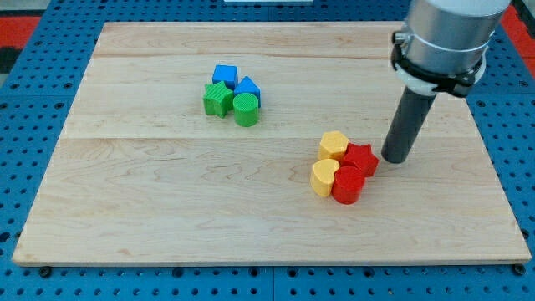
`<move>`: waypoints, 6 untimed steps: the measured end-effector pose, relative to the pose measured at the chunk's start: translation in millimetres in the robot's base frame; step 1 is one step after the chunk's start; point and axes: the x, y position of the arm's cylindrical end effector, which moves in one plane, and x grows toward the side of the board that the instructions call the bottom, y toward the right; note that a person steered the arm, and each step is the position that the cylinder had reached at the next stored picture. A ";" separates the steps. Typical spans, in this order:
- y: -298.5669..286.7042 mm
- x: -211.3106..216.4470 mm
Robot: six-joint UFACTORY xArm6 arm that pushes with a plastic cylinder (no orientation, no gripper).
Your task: Slide the yellow hexagon left and down a bit
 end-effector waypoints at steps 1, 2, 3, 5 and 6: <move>-10.7 -19.7; -27.3 -20.1; -58.5 -27.9; -100.9 -26.7; -101.6 -26.1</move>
